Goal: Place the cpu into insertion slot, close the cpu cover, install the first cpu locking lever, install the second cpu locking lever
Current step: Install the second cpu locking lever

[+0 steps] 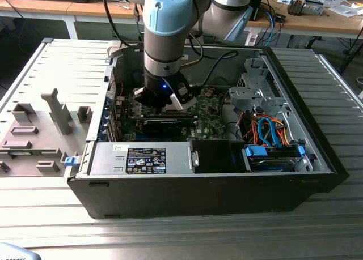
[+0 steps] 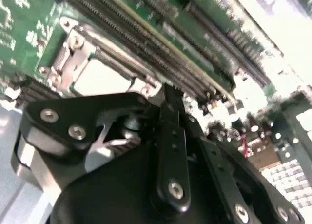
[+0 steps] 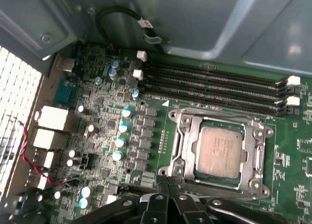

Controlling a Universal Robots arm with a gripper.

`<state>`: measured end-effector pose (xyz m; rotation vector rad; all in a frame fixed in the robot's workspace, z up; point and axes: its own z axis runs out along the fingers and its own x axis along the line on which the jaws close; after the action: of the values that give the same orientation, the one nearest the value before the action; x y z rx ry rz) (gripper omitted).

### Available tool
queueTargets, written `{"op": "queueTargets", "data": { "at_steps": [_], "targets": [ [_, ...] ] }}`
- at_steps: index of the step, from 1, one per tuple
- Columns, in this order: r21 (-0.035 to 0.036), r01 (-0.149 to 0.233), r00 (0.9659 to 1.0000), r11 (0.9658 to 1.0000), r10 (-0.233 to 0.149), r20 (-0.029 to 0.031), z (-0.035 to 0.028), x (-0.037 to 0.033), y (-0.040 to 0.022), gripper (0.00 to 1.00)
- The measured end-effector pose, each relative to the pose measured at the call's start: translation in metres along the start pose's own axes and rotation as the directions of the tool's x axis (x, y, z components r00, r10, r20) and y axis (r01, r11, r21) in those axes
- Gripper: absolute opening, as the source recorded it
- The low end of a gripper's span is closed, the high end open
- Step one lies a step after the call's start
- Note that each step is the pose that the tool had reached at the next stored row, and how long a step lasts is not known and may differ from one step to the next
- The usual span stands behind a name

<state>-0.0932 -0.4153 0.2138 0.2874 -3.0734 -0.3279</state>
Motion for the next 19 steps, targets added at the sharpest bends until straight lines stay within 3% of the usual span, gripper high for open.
{"op": "queueTargets", "data": {
  "at_steps": [2,5,6,10,11,12,13,19],
  "targets": [
    [-0.0001,0.0,1.0,1.0,0.0,0.0,-0.001,0.001,-0.005,0.11],
    [-0.0014,0.0,1.0,1.0,0.0,0.0003,-0.0012,0.0012,-0.006,0.11],
    [-0.0048,0.0,1.0,1.0,0.0,0.0005,-0.0012,0.0012,-0.0061,0.11],
    [-0.0404,0.002,1.0,0.9992,-0.002,0.0053,-0.0002,0.0012,-0.0063,0.11],
    [-0.0463,0.002,1.0,0.9989,-0.002,0.006,0.0003,0.0012,-0.0064,0.11],
    [-0.0609,0.003,1.0,0.9981,-0.003,0.0077,0.0018,0.0012,-0.0071,0.11],
    [-0.0651,0.003,1.0,0.9979,-0.003,0.0082,0.0023,0.0014,-0.0082,0.11],
    [-0.0685,0.003,1.0,0.9976,-0.002,0.007,0.0046,0.0022,-0.013,0.11]
  ]
}}
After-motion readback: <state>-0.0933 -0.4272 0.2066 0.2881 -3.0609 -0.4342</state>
